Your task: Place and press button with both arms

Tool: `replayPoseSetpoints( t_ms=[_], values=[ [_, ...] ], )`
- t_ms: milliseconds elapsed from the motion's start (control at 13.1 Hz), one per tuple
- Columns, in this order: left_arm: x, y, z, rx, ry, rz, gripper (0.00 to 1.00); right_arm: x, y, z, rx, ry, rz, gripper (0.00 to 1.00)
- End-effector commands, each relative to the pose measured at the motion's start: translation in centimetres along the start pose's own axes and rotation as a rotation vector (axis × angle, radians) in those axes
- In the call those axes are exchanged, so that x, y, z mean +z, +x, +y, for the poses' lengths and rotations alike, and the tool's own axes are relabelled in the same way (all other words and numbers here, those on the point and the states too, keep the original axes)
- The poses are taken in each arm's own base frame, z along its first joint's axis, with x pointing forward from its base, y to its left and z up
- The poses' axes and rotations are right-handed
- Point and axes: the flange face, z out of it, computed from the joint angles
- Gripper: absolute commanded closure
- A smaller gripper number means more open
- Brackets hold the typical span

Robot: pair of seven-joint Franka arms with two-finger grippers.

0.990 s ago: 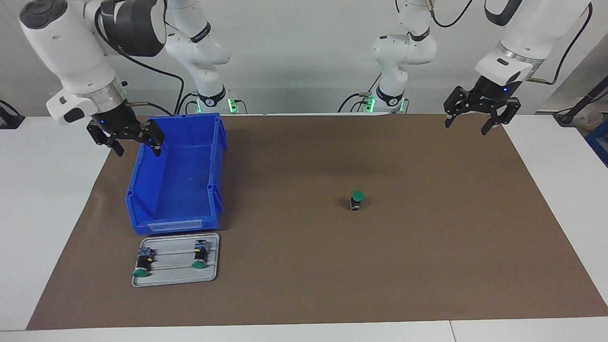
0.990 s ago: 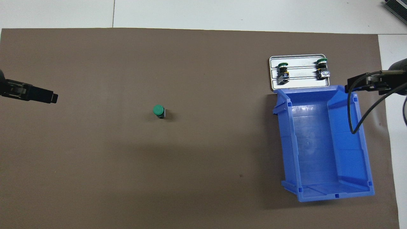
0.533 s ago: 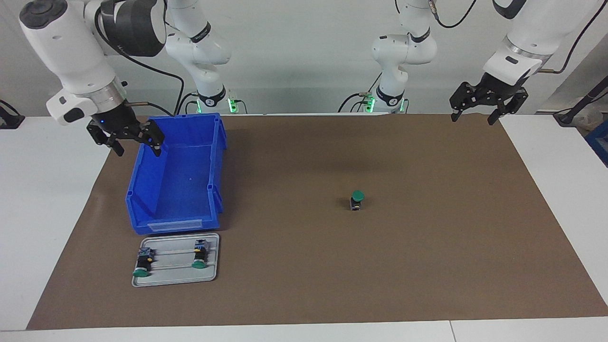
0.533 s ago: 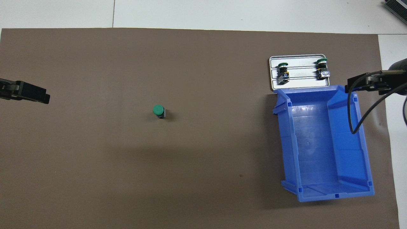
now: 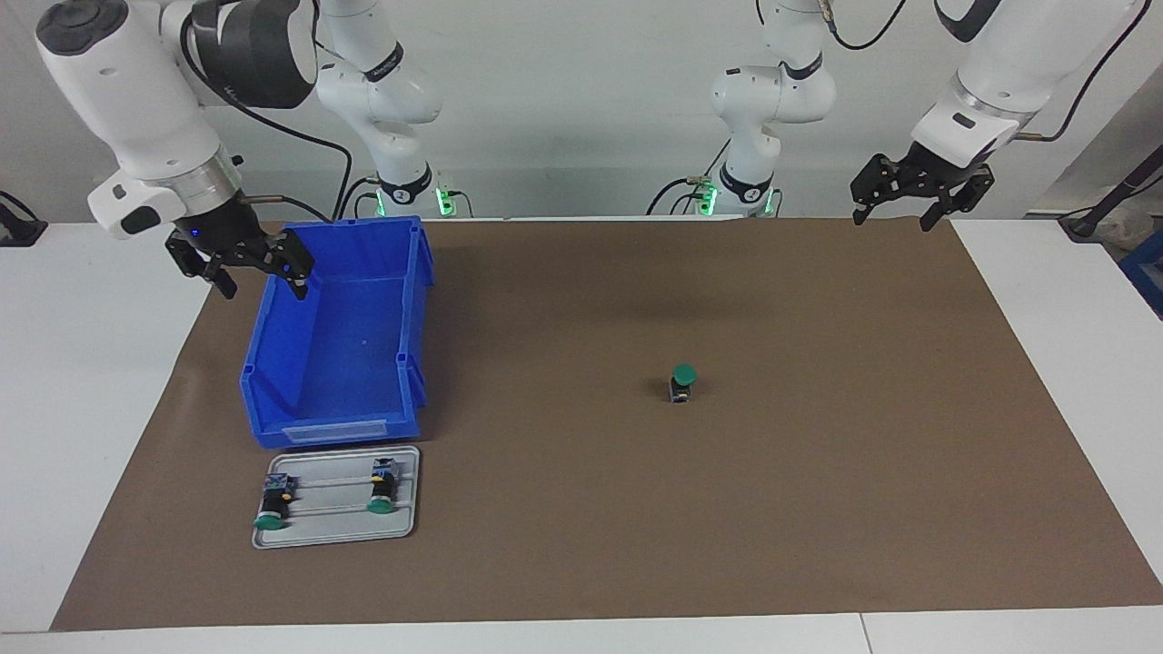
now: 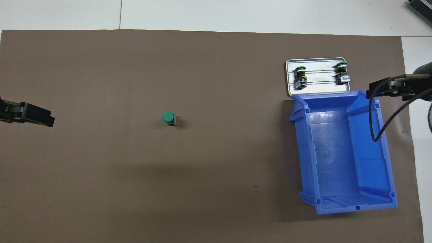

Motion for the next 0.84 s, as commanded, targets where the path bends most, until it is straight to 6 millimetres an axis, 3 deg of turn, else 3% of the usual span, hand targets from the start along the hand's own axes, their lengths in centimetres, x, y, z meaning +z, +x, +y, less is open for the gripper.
replayPoseSetpoints(
  t_ms=[0, 76, 304, 457, 685, 761],
  values=[
    [0.4, -0.6, 0.6, -0.008, 0.023, 0.023, 0.00, -0.1, -0.7, 0.2, 0.043, 0.011, 0.001, 0.00],
    [1.0, -0.3, 2.7, 0.042, 0.026, 0.069, 0.00, 0.0, -0.7, 0.1, 0.038, 0.011, 0.000, 0.00],
    [4.1, -0.7, 6.7, 0.107, 0.025, 0.140, 0.03, -0.1, -0.8, -1.2, 0.014, 0.014, 0.001, 0.00],
    [5.9, -0.2, 8.8, 0.085, 0.022, 0.137, 0.30, -0.1, -0.8, -1.7, 0.009, 0.024, 0.001, 0.00],
    [8.6, 1.0, 11.7, 0.036, 0.012, 0.155, 1.00, -0.1, -0.8, -1.7, 0.009, 0.024, 0.000, 0.00],
    [9.4, 1.3, 12.7, 0.038, 0.011, 0.158, 1.00, -0.1, -0.8, -1.8, 0.007, 0.024, 0.000, 0.00]
  ],
)
